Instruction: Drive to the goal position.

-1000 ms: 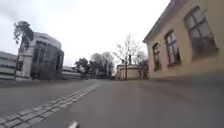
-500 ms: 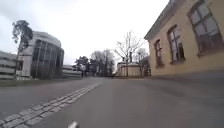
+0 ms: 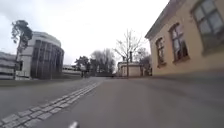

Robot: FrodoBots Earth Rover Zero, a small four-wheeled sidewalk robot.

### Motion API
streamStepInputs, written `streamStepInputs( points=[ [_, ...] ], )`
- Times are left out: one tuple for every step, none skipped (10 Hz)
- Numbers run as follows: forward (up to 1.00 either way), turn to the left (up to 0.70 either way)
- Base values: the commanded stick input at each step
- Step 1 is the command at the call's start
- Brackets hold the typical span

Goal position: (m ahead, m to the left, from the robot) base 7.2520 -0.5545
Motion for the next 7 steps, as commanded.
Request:
streamStepInputs(
  points=[
    [0.7, 0.0],
    [0.7, 0.0],
    [0.7, 0.0],
    [0.7, 0.0],
    [0.7, 0.0],
    [0.7, 0.0],
    [0.7, 0.0]
  ],
)
